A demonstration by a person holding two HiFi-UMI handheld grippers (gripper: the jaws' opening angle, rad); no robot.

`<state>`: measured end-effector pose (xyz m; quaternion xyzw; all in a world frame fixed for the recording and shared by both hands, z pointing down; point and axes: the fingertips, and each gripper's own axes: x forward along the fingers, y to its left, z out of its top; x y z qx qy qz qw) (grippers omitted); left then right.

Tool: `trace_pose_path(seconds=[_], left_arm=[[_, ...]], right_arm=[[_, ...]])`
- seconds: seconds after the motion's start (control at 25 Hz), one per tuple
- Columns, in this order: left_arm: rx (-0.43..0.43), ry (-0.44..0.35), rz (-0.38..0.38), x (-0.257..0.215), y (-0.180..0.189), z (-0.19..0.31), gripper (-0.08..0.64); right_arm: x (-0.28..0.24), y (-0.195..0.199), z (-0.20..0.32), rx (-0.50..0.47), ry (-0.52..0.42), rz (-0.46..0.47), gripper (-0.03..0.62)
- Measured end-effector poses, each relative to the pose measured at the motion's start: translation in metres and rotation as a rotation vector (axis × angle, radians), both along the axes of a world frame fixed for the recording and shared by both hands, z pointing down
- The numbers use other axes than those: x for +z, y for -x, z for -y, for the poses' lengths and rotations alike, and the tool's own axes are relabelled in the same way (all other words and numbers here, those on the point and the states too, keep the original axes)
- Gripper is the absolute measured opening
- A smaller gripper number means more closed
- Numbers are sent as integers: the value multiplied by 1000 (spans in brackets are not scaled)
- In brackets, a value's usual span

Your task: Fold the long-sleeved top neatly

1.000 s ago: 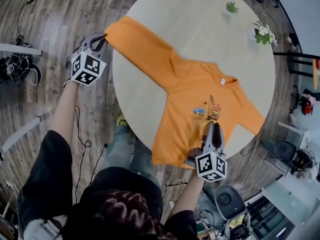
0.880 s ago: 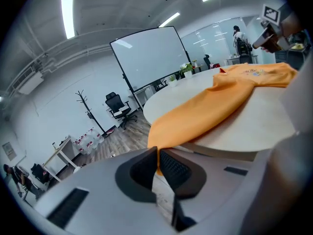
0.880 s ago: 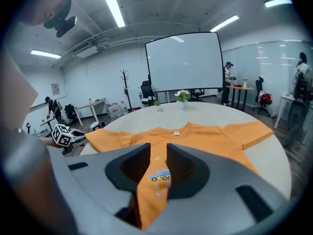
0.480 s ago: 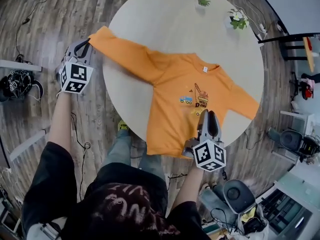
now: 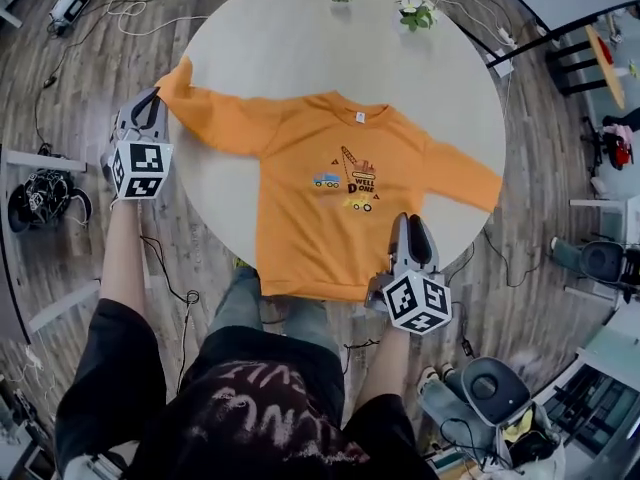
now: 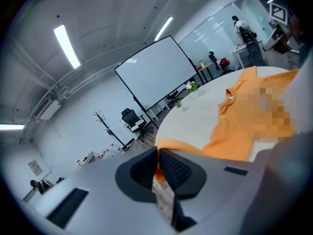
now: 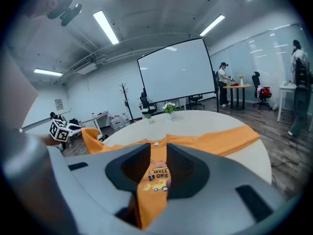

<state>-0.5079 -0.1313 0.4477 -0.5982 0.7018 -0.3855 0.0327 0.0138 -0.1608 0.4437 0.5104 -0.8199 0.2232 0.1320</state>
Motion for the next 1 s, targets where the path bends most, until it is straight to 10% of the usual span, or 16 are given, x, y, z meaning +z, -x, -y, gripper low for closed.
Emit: trace_pose_path(seconds=[0.44,1.0], left_arm=[[10,39,64,-7,-73,5,21],[361,10,135,-10,-326,123,21]], right_arm=[[4,-67,17,-2,0,23,107],[14,-188,26,86,8,63,107]])
